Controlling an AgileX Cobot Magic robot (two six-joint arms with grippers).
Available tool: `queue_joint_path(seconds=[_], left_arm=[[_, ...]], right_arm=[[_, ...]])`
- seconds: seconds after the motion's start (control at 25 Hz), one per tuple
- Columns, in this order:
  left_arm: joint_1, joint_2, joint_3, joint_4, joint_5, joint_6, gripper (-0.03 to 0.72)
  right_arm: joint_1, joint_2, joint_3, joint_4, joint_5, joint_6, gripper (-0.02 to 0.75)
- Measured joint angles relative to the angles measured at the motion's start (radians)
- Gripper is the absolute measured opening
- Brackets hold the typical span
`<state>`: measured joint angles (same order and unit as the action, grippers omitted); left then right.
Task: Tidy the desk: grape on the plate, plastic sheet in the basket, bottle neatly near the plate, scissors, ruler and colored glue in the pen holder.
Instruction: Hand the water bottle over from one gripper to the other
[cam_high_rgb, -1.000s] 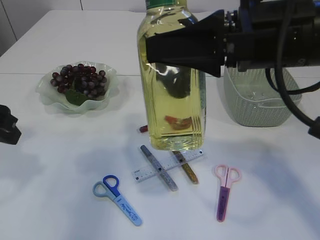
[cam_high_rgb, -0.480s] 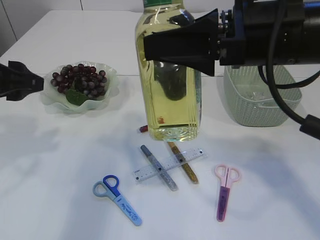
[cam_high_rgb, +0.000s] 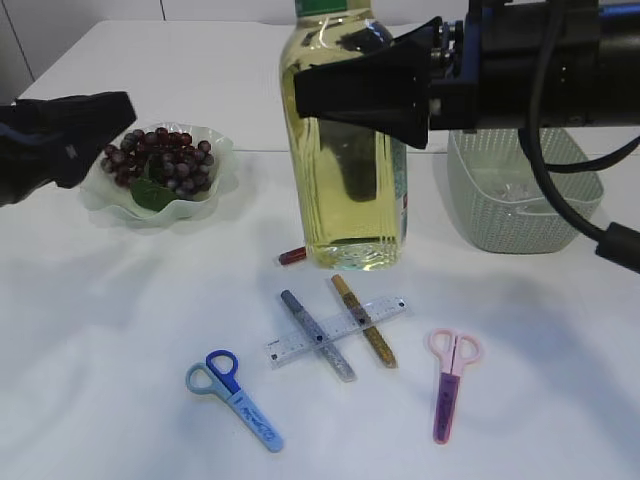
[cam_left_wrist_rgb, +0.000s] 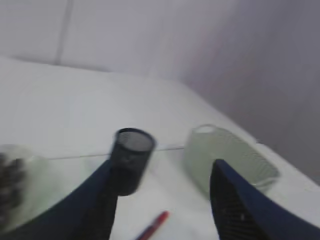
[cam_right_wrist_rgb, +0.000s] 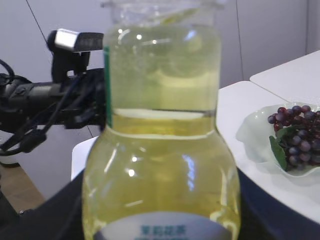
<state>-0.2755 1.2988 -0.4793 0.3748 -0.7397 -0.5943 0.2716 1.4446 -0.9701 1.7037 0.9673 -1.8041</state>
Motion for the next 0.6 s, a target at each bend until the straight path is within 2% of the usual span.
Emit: queue_joint_path(seconds=[0.12,0.28,0.44,0.6], left_arm=[[0.000,0.018,0.002,0.238,-0.172,-0.173,0.432],[0.000,0.079,0.002,0.422,-0.365,-0.292,0.432],[0.000,0.156,0.002,0.543,-0.400,-0.315,0.432],[0.000,0.180,0.000,0.591,-0.400,-0.338,0.455]], right_arm=[[0.000,0.000,0.000,0.000,-0.011,-0.003,0.461],[0.000,0.000,0.000,0.000,0.006,-0.003,0.461],[0.000,0.000,0.000,0.000,0.067,-0.003,0.461],[0.000,0.000,0.000,0.000,0.099,-0.004,0.461]])
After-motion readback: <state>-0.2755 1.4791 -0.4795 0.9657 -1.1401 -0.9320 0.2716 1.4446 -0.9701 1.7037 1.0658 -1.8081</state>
